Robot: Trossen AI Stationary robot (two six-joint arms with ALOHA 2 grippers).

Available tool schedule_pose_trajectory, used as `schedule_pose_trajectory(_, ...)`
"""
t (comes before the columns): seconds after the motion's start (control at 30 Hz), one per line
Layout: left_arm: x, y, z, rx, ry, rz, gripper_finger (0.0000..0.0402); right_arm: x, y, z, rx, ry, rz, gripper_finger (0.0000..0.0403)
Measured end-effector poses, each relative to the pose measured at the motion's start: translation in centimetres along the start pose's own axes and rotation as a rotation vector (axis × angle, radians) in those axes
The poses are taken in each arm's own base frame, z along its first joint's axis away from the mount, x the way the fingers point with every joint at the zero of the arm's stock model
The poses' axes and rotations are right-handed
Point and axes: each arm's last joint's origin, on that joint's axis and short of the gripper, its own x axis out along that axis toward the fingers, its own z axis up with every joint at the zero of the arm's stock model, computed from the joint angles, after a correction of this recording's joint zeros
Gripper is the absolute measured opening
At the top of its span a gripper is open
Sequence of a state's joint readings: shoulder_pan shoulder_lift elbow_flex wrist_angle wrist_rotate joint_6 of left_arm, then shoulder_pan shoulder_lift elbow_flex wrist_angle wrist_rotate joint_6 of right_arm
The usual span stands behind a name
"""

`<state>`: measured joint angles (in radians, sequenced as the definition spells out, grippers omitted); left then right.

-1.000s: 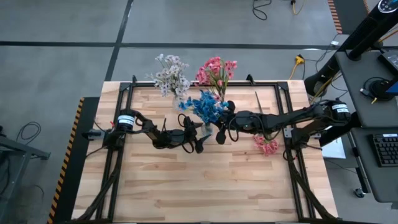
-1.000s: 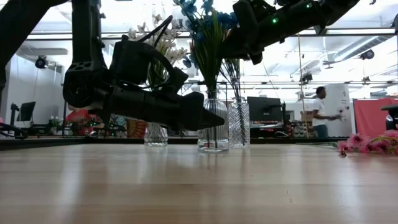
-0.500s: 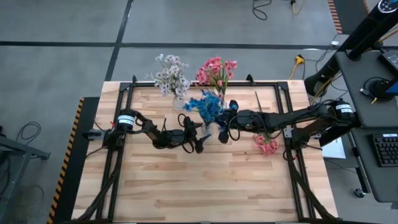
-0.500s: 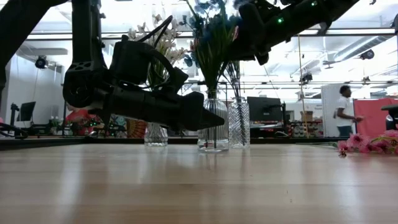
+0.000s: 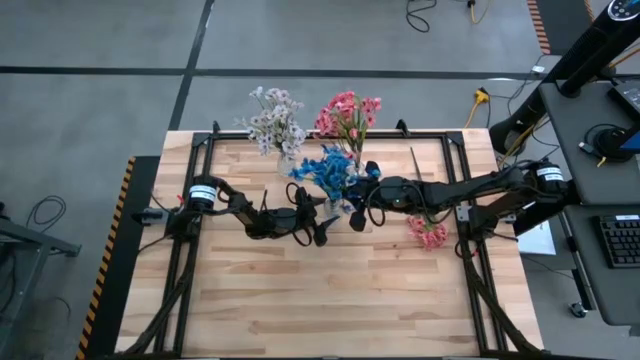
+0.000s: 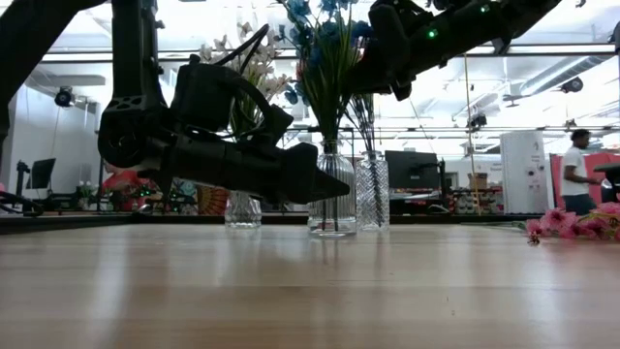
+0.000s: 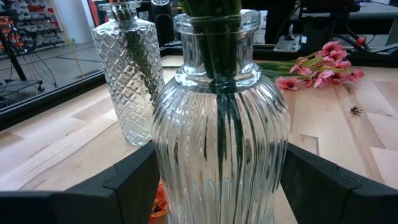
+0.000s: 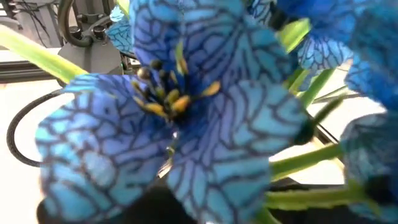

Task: Sort flowers into vase by color
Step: Put the blue flowers into the middle transparent vase

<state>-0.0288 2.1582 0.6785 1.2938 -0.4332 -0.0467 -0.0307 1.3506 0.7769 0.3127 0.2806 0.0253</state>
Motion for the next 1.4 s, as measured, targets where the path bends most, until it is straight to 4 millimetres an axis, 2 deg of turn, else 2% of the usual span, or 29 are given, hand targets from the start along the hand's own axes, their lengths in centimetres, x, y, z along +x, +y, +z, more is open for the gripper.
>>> schedule_pose_trajectory(0.17, 0.0, 0.0, 0.0, 0.001, 0.0, -0.001, 0.0272, -0.1, 0.0, 0.0, -0.002, 0.001, 0.002, 0.0045)
schedule_pose_trajectory(0.37, 0.0, 0.0, 0.0, 0.001, 0.001, -0.01, 0.0272, -0.3, 0.1, 0.0, 0.003, 0.004, 0.006, 0.0131)
schedule_pose_trajectory(0.53, 0.0, -0.1, 0.0, 0.001, 0.001, -0.013, 0.0272, -2.1, 0.3, 0.8, 0.017, 0.021, 0.022, 0.0191)
schedule_pose_trajectory(0.7, 0.0, -0.1, 0.0, 0.0, 0.001, -0.014, 0.0272, -3.4, 0.0, 0.6, 0.071, 0.096, 0.015, 0.0224)
schedule_pose_trajectory(0.87, 0.0, -0.1, 0.0, -0.011, 0.001, -0.013, 0.0272, -2.3, 0.3, -0.2, 0.072, 0.117, 0.012, 0.024)
schedule_pose_trajectory(1.03, 0.0, -0.1, 0.0, -0.015, 0.001, -0.013, 0.0272, 0.0, 1.1, -0.7, 0.055, 0.034, 0.023, 0.0252)
schedule_pose_trajectory(1.17, 0.0, -0.1, 0.0, -0.018, 0.001, -0.013, 0.0272, 0.9, 1.3, -0.4, 0.028, -0.019, 0.005, 0.0254)
schedule_pose_trajectory(1.27, 0.0, 0.0, 0.0, -0.019, 0.0, -0.013, 0.0272, 0.9, 1.3, 0.3, 0.029, -0.036, -0.018, 0.0237)
schedule_pose_trajectory(1.4, 0.0, -0.1, 0.0, -0.019, 0.0, -0.014, 0.0272, 0.9, 1.3, 0.6, 0.028, -0.042, -0.018, 0.0189)
